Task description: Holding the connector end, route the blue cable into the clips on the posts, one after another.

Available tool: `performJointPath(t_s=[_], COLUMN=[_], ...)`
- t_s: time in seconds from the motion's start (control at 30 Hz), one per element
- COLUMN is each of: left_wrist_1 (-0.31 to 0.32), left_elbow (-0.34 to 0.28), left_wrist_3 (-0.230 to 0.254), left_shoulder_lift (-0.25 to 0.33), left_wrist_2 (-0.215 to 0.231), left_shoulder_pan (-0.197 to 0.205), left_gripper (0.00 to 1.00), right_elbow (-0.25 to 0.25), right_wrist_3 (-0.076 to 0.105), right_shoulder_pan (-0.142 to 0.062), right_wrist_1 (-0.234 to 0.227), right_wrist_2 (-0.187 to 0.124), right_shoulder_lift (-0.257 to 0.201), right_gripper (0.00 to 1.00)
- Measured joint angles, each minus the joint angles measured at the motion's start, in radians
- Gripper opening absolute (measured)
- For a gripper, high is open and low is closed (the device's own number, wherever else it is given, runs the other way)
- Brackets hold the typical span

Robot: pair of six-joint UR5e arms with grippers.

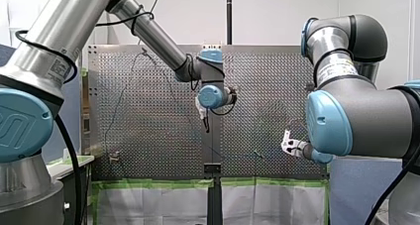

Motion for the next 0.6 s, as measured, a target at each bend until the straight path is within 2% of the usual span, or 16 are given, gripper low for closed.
performJointPath(t_s=[0.6], left_wrist_1=[-0.011], left_elbow=[-0.157], left_wrist_3=[0.0], left_shoulder_lift=[0.157], left_wrist_2=[0.0], left_shoulder_pan=[0.0], left_gripper=[0.99], right_elbow=[0.0], right_wrist_3=[0.001], right_shoulder_pan=[-0.001], right_wrist_1=[0.0], right_wrist_2=[-0.006], right_shoulder_lift=[0.0], right_gripper=[0.0])
